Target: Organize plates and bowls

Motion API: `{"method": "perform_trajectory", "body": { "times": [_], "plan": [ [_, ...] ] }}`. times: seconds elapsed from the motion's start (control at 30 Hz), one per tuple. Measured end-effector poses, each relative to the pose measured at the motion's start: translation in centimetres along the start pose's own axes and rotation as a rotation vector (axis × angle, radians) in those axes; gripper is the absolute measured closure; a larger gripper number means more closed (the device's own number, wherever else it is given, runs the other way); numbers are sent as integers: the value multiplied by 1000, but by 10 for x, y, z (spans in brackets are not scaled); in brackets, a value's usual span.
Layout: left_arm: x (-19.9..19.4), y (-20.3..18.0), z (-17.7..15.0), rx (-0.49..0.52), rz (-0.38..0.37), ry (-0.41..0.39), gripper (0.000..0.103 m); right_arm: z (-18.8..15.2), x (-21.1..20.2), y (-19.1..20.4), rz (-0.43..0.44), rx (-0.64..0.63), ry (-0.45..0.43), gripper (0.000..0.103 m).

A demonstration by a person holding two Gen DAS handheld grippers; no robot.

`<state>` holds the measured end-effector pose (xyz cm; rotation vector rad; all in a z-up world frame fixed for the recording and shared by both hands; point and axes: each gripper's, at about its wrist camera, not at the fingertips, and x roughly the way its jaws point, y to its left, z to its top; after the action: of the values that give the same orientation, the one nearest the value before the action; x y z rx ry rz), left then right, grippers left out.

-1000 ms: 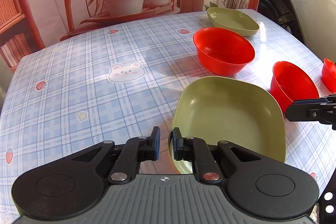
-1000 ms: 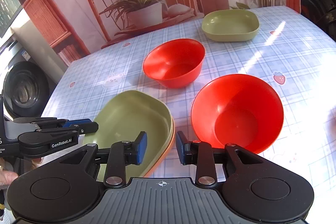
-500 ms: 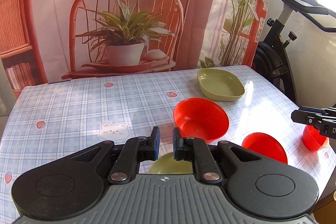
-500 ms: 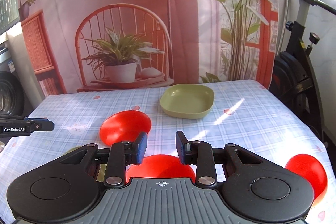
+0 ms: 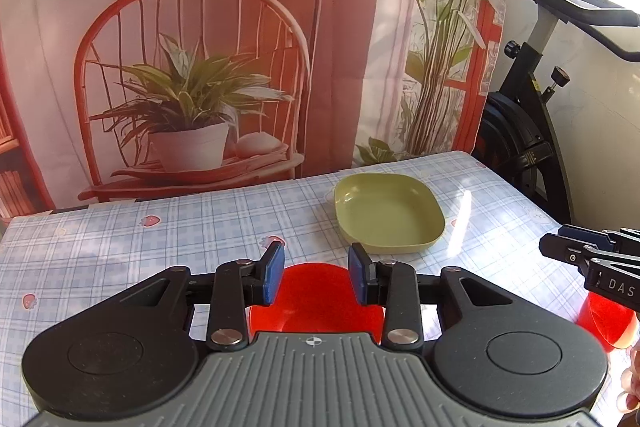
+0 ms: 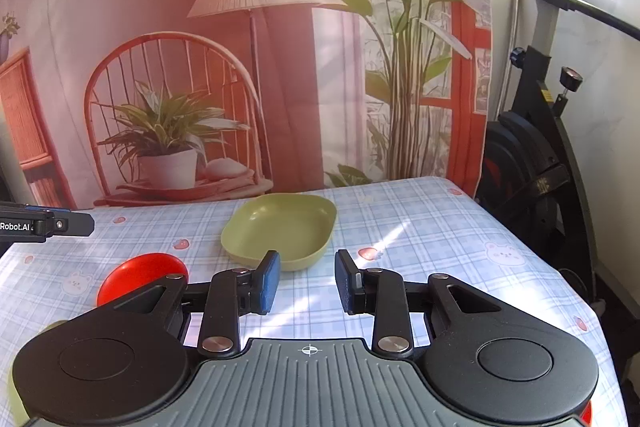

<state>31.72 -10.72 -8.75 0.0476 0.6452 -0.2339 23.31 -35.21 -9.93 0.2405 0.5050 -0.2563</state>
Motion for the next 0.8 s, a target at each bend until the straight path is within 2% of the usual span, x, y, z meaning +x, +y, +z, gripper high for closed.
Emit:
{"method": "perform_trajectory", "body": {
  "times": [0.07, 0.2, 0.3, 0.43, 0.6, 0.7, 0.8],
  "plan": [
    [16, -5, 10, -9, -2, 11, 66, 4, 19, -6, 12, 4, 16, 74],
    [53, -8, 29, -82, -6, 34, 58, 13, 65, -16, 27, 30, 54, 74],
    [83, -10, 38, -123, -2, 62, 58, 18, 99, -23, 37, 48, 79, 74],
    [125, -18, 41, -90, 30, 115, 57, 18, 141, -26, 32, 63, 119, 74],
    [174, -16, 40, -77, 16, 209, 57, 15, 173, -28, 23, 102, 170, 74],
    [187, -14, 38, -73, 23, 244, 57, 12, 184, -28, 24, 112, 191, 74],
    [196, -14, 35, -76, 10, 264, 57, 8, 192, -30, 25, 126, 220, 79]
  ]
}}
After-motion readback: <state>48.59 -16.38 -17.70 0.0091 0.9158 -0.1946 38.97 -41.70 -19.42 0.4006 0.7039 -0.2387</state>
